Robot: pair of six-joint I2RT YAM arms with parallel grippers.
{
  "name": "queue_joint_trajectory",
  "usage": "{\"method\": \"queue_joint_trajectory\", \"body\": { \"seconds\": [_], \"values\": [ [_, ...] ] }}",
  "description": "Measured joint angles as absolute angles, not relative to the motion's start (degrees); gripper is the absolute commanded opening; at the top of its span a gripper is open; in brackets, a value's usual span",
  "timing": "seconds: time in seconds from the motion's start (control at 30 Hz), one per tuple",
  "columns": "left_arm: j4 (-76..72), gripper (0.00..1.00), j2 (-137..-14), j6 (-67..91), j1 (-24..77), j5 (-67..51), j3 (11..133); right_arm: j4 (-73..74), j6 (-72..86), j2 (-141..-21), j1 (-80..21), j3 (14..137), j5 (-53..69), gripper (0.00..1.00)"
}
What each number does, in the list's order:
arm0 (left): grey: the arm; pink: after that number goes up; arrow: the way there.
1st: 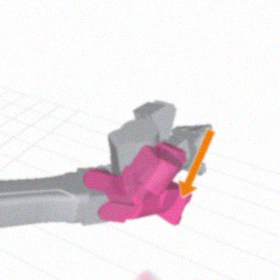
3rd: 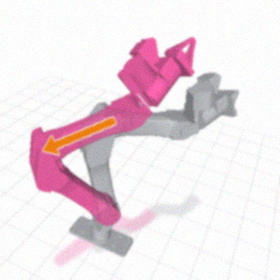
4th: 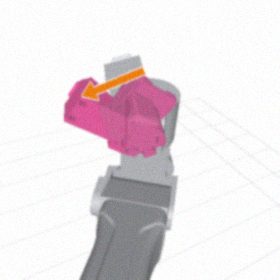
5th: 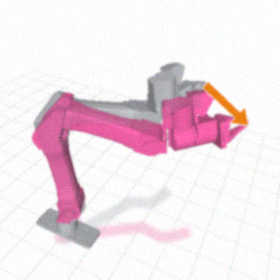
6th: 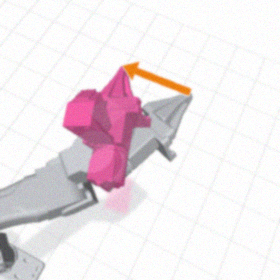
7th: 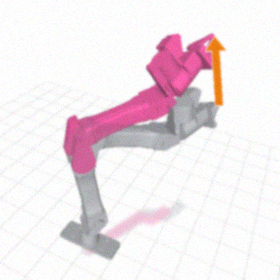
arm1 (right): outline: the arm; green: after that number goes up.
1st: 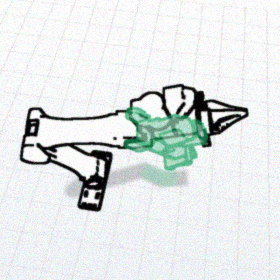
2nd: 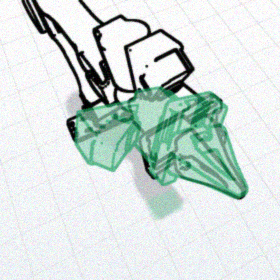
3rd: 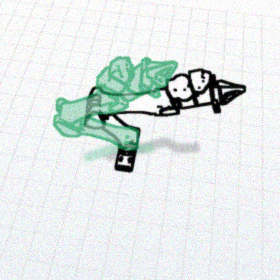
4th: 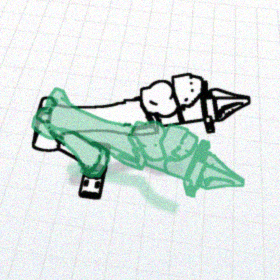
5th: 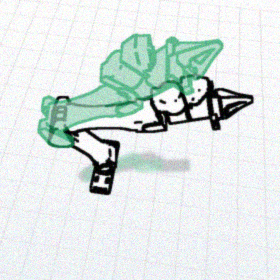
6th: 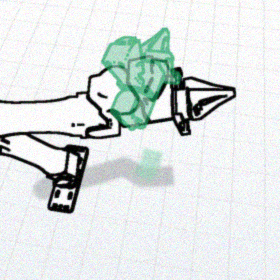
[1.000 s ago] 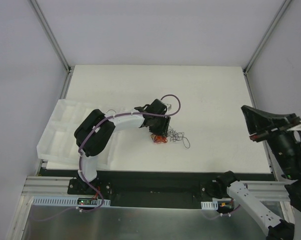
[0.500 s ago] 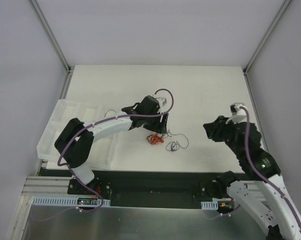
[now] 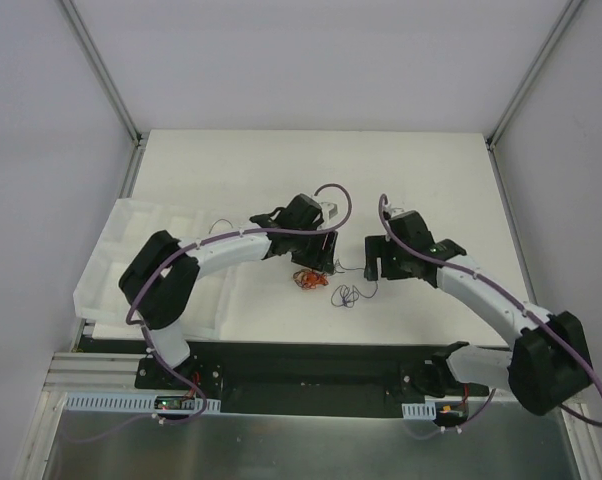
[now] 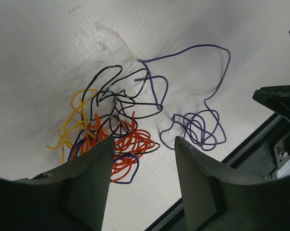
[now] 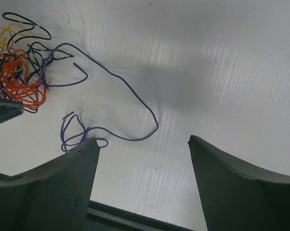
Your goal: Untangle the cables
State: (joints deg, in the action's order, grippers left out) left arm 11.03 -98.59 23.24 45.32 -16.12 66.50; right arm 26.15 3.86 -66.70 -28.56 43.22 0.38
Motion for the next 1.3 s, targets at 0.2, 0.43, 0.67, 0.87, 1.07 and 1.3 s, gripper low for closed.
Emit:
{"method": "queue_joint_trajectory", "body": {
  "seconds": [0.2,0.43,0.67,0.87,1.07,1.3],
  "values": [
    [11.3,0.51,-103.4,23.3,45.3,-15.8,66.5,21.6,0.8,-77.5,-30.1,46.1,0.4,0.7],
    [10.9,0.5,-104.8,23.4,44.6,-15.7,66.5,18.5,-0.9,-87.5,-33.4,48.0,-2.7,0.35],
    [9.9,0.5,-105.0,23.6,43.7,-15.7,65.0,17.9,0.0,-87.5,-35.1,47.8,-11.1,0.0],
    [8.4,0.49,-106.2,23.7,43.0,-15.9,64.8,21.4,1.8,-60.1,-35.0,42.5,-21.3,0.0],
    [6.5,0.47,-107.1,24.6,42.5,-16.3,64.8,22.7,0.4,-29.5,-34.4,53.2,-24.1,0.0],
    [4.5,0.58,-106.8,25.0,42.3,-16.9,64.4,25.6,-2.3,-29.9,-34.3,70.6,-22.8,0.0]
  ]
}}
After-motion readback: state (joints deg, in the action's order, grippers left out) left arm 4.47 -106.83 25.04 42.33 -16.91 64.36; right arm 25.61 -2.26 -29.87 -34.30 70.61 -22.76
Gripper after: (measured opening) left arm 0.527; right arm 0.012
